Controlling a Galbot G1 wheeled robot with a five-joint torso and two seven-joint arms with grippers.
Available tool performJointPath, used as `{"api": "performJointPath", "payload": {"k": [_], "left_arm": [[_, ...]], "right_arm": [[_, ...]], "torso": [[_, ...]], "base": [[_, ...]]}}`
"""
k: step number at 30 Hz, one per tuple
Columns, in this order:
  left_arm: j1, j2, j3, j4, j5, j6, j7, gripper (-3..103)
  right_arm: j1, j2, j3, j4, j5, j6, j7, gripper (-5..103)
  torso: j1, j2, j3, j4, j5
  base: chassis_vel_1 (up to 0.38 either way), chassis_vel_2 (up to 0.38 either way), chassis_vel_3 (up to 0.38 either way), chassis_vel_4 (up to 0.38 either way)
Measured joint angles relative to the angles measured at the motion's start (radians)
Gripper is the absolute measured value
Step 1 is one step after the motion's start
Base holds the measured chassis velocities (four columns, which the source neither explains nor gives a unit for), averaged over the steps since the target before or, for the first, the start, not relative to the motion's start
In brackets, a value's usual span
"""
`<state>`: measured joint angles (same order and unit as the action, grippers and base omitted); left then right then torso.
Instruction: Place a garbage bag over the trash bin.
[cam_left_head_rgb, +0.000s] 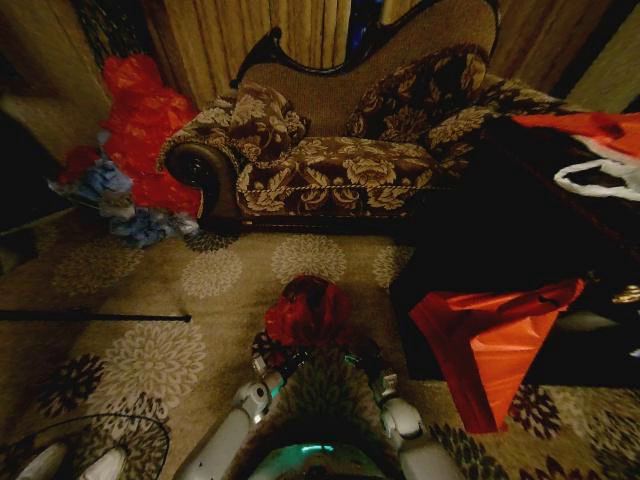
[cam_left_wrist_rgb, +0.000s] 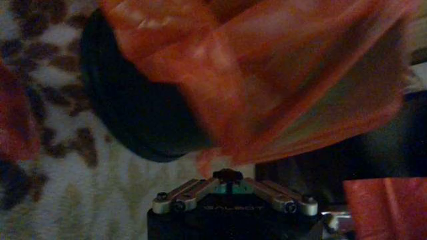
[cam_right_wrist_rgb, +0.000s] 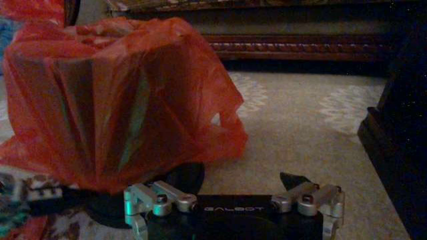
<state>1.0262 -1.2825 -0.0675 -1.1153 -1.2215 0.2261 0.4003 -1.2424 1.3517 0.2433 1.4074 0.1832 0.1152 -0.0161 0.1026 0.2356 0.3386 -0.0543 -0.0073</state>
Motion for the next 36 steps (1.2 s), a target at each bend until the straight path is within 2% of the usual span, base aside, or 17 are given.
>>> {"api": "performJointPath", "payload": {"k": [6,10,12,13,15,17,19,20,23,25,26,28,29,32,34,35,36], "left_arm": [[-0.026,-0.021,0.0,0.059,0.047,-0.011,-0.022,0],[-0.005,-0.013,-0.008,0.02,0.068,-0.007,-0.017,0],[0.044,0.01,-0.014,-0.048,0.187,-0.014,0.005,4],[0.044,0.01,-0.014,-0.048,0.187,-0.014,0.005,4],[0.103,0.042,-0.022,-0.118,0.358,-0.051,0.037,15],[0.113,0.049,-0.023,-0.13,0.389,-0.063,0.042,15],[0.143,0.079,-0.031,-0.181,0.525,-0.135,0.071,26],[0.151,0.086,-0.035,-0.198,0.553,-0.157,0.075,32],[0.17,0.103,-0.046,-0.263,0.593,-0.191,0.079,37],[0.174,0.121,-0.057,-0.378,0.615,-0.201,0.042,48],[0.174,0.121,-0.057,-0.378,0.615,-0.201,0.042,48],[0.155,0.138,-0.061,-0.5,0.646,-0.181,-0.027,59],[0.155,0.138,-0.061,-0.5,0.646,-0.181,-0.027,59],[0.094,0.166,-0.042,-0.669,0.656,-0.062,-0.241,75],[0.082,0.171,-0.038,-0.687,0.656,-0.039,-0.271,75],[0.042,0.187,-0.029,-0.726,0.646,0.007,-0.322,86],[0.024,0.194,-0.024,-0.735,0.636,0.022,-0.334,86]], "right_arm": [[-0.003,0.0,-0.001,0.007,-0.001,0.002,-0.001,100],[-0.003,-0.001,-0.002,0.012,-0.001,0.003,0.0,100],[-0.005,-0.005,-0.003,0.017,-0.001,0.003,0.002,100],[-0.005,-0.005,-0.003,0.017,-0.001,0.003,0.002,100],[-0.01,-0.009,-0.001,0.023,0.001,0.003,0.003,100],[-0.013,-0.01,0.001,0.026,0.001,0.004,0.004,100],[-0.027,-0.013,0.01,0.038,0.002,0.011,0.013,100],[-0.03,-0.014,0.011,0.042,0.003,0.012,0.015,100],[-0.034,-0.016,0.013,0.051,0.007,0.014,0.019,100],[-0.036,-0.02,0.015,0.061,0.01,0.016,0.026,100],[-0.036,-0.02,0.015,0.061,0.01,0.016,0.026,100],[-0.044,-0.026,0.017,0.078,0.012,0.016,0.031,100],[-0.044,-0.026,0.017,0.078,0.012,0.016,0.031,100],[-0.051,-0.029,0.017,0.093,0.015,0.017,0.031,100],[-0.051,-0.029,0.016,0.093,0.016,0.018,0.031,100],[-0.046,-0.029,0.012,0.093,0.019,0.018,0.03,100],[-0.042,-0.029,0.011,0.093,0.021,0.018,0.028,100]], "torso": [[0.0,0.0,0.0,-0.0001,0.0001],[0.0,0.0,0.0,-0.0002,0.0],[0.0,0.0,0.0,-0.0001,-0.0001],[0.0,0.0,0.0,-0.0001,-0.0001],[0.0,0.0,0.0,0.0004,0.0003],[0.0,0.0,0.0,0.0004,0.0002],[0.0,0.0,0.0,-0.0003,-0.0003],[0.0,0.0,0.0,-0.0001,-0.0002],[0.0,0.0,0.0,0.0001,0.0],[0.0,0.0,0.0,0.0,-0.0002],[0.0,0.0,0.0,0.0,-0.0002],[0.0,0.0,0.0,-0.0001,0.0],[0.0,0.0,0.0,-0.0001,0.0],[0.0,0.0,0.0,-0.0001,0.0004],[0.0,0.0,0.0,-0.0001,0.0004],[0.0,0.0,0.0,-0.0003,-0.0004],[0.0,0.0,0.0,-0.0002,0.0002]], "base": [[0.0,0.0,0.0,0.0],[0.0,0.0,0.0,0.0],[0.0,0.0,0.0,0.0],[0.0,0.0,0.0,0.0],[0.0,0.0,0.0,0.0],[0.0,0.0,0.0,0.0],[0.0,0.0,0.0,0.0],[0.0,0.0,0.0,0.0],[0.0,0.0,0.0,0.0],[0.0,0.0,0.0,0.0],[0.0,0.0,0.0,0.0],[0.0,0.0,0.0,0.0],[0.0,0.0,0.0,0.0],[0.0,0.0,0.0,0.0],[0.0,0.0,0.0,0.0],[0.0,0.0,0.0,0.0],[0.0,0.0,0.0,0.0]]}}
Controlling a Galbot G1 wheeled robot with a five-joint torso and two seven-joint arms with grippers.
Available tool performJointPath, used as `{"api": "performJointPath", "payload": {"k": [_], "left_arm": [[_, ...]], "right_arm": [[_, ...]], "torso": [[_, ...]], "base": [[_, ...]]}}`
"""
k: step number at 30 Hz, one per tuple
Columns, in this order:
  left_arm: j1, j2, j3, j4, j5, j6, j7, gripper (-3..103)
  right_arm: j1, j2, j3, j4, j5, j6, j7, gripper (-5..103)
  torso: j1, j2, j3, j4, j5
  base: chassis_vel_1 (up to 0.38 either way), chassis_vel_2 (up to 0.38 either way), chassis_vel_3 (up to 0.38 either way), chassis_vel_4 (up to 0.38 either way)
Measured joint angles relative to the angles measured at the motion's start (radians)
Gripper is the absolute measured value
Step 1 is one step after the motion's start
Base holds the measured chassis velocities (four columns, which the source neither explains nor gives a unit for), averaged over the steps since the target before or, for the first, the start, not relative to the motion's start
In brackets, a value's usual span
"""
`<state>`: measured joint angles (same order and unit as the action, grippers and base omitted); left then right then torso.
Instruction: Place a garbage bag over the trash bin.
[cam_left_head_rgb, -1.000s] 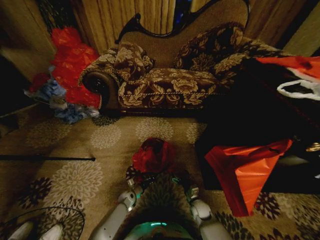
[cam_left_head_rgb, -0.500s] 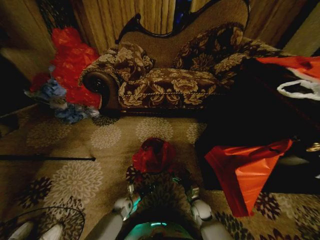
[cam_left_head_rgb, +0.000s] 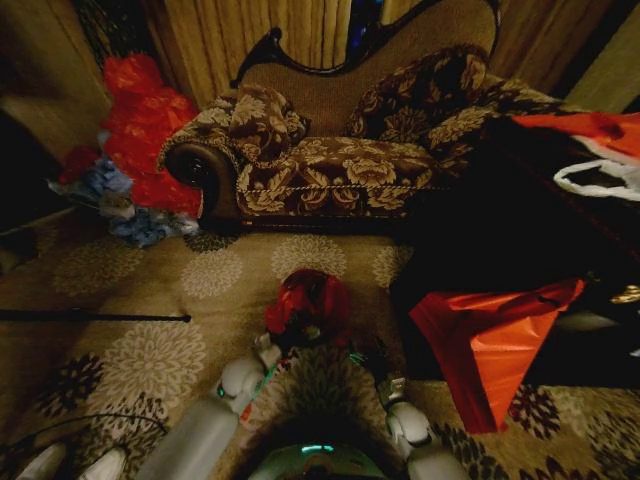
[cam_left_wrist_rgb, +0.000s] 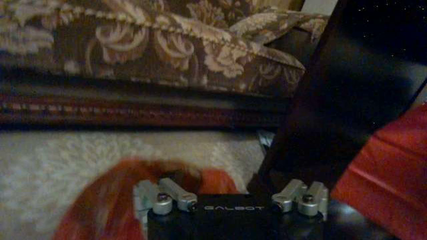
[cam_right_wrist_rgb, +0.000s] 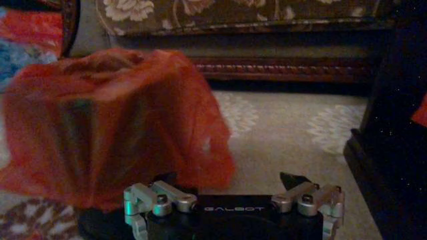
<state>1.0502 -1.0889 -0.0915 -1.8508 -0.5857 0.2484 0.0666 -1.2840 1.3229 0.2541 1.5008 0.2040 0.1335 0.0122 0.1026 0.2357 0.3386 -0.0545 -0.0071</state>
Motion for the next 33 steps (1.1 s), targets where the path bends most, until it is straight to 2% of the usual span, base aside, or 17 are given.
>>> {"api": "performJointPath", "payload": {"k": [4,7,8,11,12,13,14,15,17,18,19,20,22,23,25,28,33], "left_arm": [[-0.037,0.011,0.019,-0.004,-0.021,0.026,-0.003,98],[-0.037,0.011,0.024,-0.015,-0.037,0.041,-0.016,100],[-0.038,0.01,0.027,-0.023,-0.042,0.059,-0.04,100],[-0.08,0.011,0.044,-0.055,-0.043,0.185,-0.172,100],[-0.08,0.011,0.044,-0.055,-0.043,0.185,-0.172,100],[-0.119,0.017,0.061,-0.058,-0.063,0.258,-0.239,100],[-0.156,0.021,0.078,-0.052,-0.099,0.303,-0.289,101],[-0.212,0.028,0.103,-0.034,-0.183,0.342,-0.37,97],[-0.231,0.029,0.112,-0.027,-0.219,0.353,-0.399,97],[-0.312,0.03,0.156,0.004,-0.408,0.4,-0.514,93],[-0.368,0.025,0.183,0.033,-0.527,0.423,-0.622,90],[-0.422,0.017,0.205,0.065,-0.637,0.432,-0.72,86],[-0.502,-0.003,0.248,0.139,-0.777,0.435,-0.844,78],[-0.502,-0.003,0.248,0.139,-0.777,0.435,-0.844,78],[-0.544,-0.018,0.279,0.189,-0.837,0.433,-0.907,74],[-0.572,-0.022,0.32,0.225,-0.881,0.431,-0.953,66],[-0.606,-0.037,0.391,0.287,-0.909,0.427,-0.986,50]], "right_arm": [[0.007,-0.006,-0.001,-0.005,0.01,0.0,-0.004,100],[0.011,-0.014,-0.001,-0.01,0.017,-0.001,-0.007,100],[0.013,-0.019,0.0,-0.012,0.023,-0.001,-0.008,100],[0.022,-0.029,0.003,-0.018,0.039,-0.003,-0.009,100],[0.022,-0.029,0.003,-0.018,0.039,-0.003,-0.009,100],[0.025,-0.033,0.004,-0.02,0.044,-0.003,-0.008,100],[0.027,-0.035,0.005,-0.02,0.048,-0.003,-0.008,100],[0.027,-0.037,0.004,-0.02,0.054,-0.004,-0.007,100],[0.027,-0.038,0.004,-0.019,0.055,-0.004,-0.006,100],[0.024,-0.044,0.002,-0.011,0.061,-0.009,-0.006,100],[0.022,-0.047,0.001,-0.006,0.065,-0.013,-0.007,100],[0.02,-0.05,0.001,-0.001,0.072,-0.015,-0.008,100],[0.02,-0.051,0.001,0.006,0.091,-0.018,-0.008,100],[0.02,-0.051,0.001,0.006,0.091,-0.018,-0.008,100],[0.023,-0.053,0.002,0.011,0.102,-0.019,-0.007,100],[0.028,-0.063,0.005,0.016,0.116,-0.02,-0.007,100],[0.039,-0.079,0.012,0.016,0.145,-0.02,-0.009,100]], "torso": [[0.0,0.0,0.0,-0.0001,-0.0006],[0.0,0.0,0.0,0.0002,-0.0002],[0.0,0.0,0.0,0.0002,-0.0003],[0.0,0.0,0.0,0.0003,-0.0002],[0.0,0.0,0.0,0.0003,-0.0002],[0.0,0.0,0.0,0.0003,-0.0002],[0.0,0.0,0.0,0.0004,-0.0002],[0.0,0.0,0.0,0.0002,-0.0002],[0.0,0.0,0.0,0.0002,-0.0002],[0.0,0.0,0.0,0.0003,-0.0001],[0.0,0.0,0.0,0.0,-0.0007],[0.0,0.0,0.0,-0.0001,-0.0003],[0.0,0.0,0.0,-0.0001,0.0002],[0.0,0.0,0.0,-0.0001,0.0002],[0.0,0.0,0.0,-0.0002,-0.0003],[0.0,0.0,0.0,0.0003,-0.0004],[0.0,0.0,0.0,0.0003,-0.0003]], "base": [[0.0,0.0,0.0,0.0],[0.0,0.0,0.0,0.0],[0.0,0.0,0.0,0.0],[0.0,0.0,0.0,0.0],[0.0,0.0,0.0,0.0],[0.0,0.0,0.0,0.0],[0.0,0.0,0.0,0.0],[0.0,0.0,0.0,0.0],[0.0,0.0,0.0,0.0],[0.0,0.0,0.0,0.0],[0.0,0.0,0.0,0.0],[0.0,0.0,0.0,0.0],[0.0,0.0,0.0,0.0],[0.0,0.0,0.0,0.0],[0.0,0.0,0.0,0.0],[0.0,0.0,0.0,0.0],[0.0,0.0,0.0,0.0]]}}
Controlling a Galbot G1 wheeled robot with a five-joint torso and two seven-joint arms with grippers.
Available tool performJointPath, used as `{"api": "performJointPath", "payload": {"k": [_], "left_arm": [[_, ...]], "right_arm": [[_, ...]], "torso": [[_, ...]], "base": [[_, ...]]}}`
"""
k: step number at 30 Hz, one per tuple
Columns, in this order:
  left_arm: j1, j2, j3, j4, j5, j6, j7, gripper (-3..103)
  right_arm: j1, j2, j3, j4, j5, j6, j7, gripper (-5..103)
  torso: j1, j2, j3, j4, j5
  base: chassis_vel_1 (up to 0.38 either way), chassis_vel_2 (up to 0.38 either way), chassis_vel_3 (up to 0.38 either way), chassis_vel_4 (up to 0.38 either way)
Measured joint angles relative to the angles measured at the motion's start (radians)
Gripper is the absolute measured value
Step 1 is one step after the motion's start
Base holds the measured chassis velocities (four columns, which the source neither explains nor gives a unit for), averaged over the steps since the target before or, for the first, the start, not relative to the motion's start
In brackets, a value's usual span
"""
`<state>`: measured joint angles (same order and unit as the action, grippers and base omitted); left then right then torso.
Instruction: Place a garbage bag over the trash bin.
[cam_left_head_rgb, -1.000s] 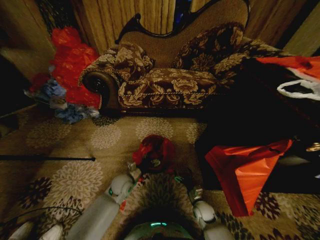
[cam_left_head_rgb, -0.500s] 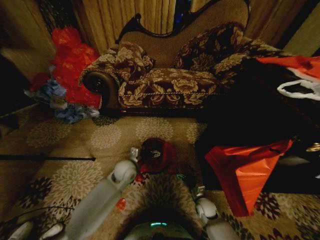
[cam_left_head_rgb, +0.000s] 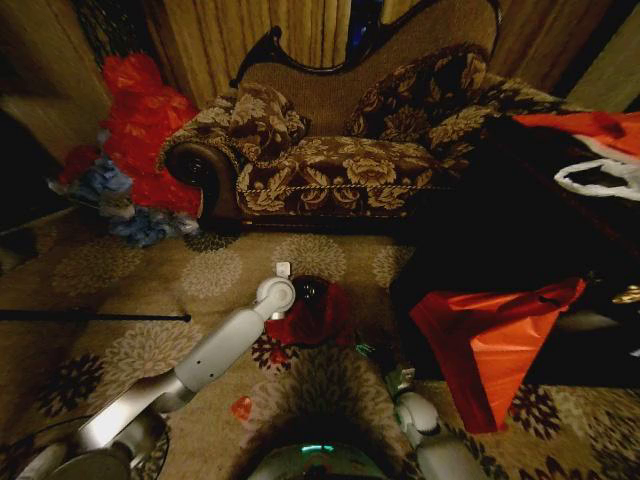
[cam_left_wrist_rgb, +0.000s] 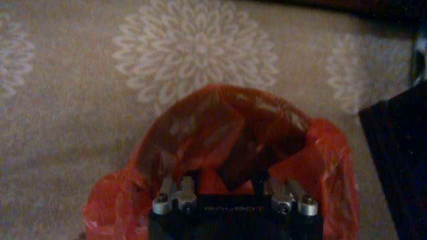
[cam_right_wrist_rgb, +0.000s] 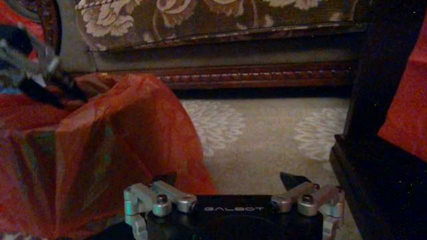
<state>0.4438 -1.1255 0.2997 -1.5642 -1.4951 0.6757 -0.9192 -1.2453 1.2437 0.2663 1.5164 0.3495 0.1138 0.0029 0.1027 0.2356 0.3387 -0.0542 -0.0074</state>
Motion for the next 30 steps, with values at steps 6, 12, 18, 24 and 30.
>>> {"api": "performJointPath", "payload": {"k": [6,12,18,24,30], "left_arm": [[-0.066,-0.029,0.075,0.075,-0.037,0.0,-0.047,34],[-0.121,-0.037,0.107,0.138,-0.122,-0.002,-0.08,19],[-0.132,-0.039,0.132,0.182,-0.151,-0.006,-0.093,3],[-0.129,-0.068,0.149,0.264,-0.134,-0.006,-0.074,0],[-0.118,-0.127,0.158,0.362,-0.08,-0.007,-0.044,0]], "right_arm": [[0.008,-0.01,0.003,-0.001,0.036,-0.002,-0.009,100],[0.01,-0.018,0.005,-0.002,0.062,-0.007,-0.011,100],[0.01,-0.024,0.005,-0.001,0.076,-0.014,-0.011,100],[0.011,-0.03,0.004,0.004,0.082,-0.016,-0.011,100],[0.004,-0.032,0.003,0.01,0.082,-0.016,-0.017,100]], "torso": [[0.0,0.0,0.0,-0.0002,0.0001],[0.0,0.0,0.0,-0.0002,0.0003],[0.0,0.0,0.0,-0.0002,0.0001],[0.0,0.0,0.0,0.0,0.0001],[0.0,0.0,0.0,-0.0004,0.0001]], "base": [[0.0,0.0,0.0,0.0],[0.0,0.0,0.0,0.0],[0.0,0.0,0.0,0.0],[0.0,0.0,0.0,0.0],[0.0,0.0,0.0,0.0]]}}
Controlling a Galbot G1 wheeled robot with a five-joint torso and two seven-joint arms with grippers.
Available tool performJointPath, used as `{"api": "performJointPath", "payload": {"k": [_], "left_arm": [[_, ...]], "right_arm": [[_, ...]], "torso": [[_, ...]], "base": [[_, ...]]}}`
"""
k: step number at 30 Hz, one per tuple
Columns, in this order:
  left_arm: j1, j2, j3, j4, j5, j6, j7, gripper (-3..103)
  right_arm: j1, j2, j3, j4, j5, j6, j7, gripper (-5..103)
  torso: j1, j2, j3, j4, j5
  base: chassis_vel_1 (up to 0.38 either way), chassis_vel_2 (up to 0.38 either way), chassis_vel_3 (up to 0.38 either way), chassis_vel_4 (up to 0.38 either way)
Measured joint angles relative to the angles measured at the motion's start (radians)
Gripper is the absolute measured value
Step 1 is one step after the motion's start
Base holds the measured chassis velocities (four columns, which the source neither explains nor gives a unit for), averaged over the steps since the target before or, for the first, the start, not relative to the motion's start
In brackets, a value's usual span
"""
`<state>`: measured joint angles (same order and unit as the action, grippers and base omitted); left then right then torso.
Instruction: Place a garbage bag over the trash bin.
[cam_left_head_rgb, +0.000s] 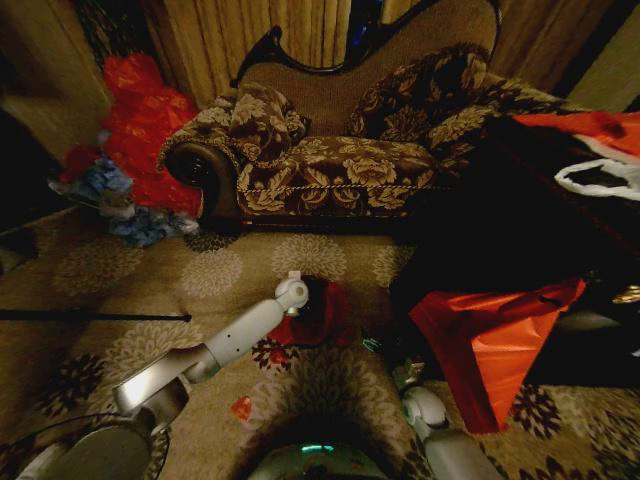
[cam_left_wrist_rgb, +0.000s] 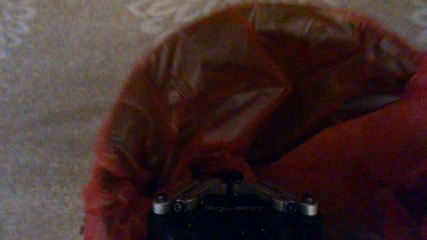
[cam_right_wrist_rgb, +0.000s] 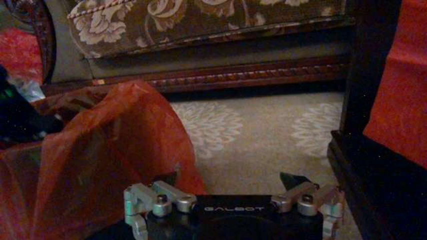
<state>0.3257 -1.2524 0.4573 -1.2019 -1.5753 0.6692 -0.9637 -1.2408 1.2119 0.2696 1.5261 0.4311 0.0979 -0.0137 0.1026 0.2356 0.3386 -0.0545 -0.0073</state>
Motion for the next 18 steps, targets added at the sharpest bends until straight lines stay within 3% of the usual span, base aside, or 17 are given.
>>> {"api": "performJointPath", "payload": {"k": [9,18], "left_arm": [[0.008,-0.089,-0.01,0.147,0.112,-0.004,0.073,0],[0.006,-0.071,-0.029,0.076,0.172,-0.008,0.097,0]], "right_arm": [[-0.002,0.0,-0.001,0.009,-0.007,0.002,-0.002,100],[-0.005,-0.001,-0.001,0.021,-0.009,0.002,-0.002,100]], "torso": [[0.0,0.0,0.0,0.0001,0.0],[0.0,0.0,0.0,0.0003,0.0]], "base": [[0.0,0.0,0.0,0.0],[0.0,0.0,0.0,0.0]]}}
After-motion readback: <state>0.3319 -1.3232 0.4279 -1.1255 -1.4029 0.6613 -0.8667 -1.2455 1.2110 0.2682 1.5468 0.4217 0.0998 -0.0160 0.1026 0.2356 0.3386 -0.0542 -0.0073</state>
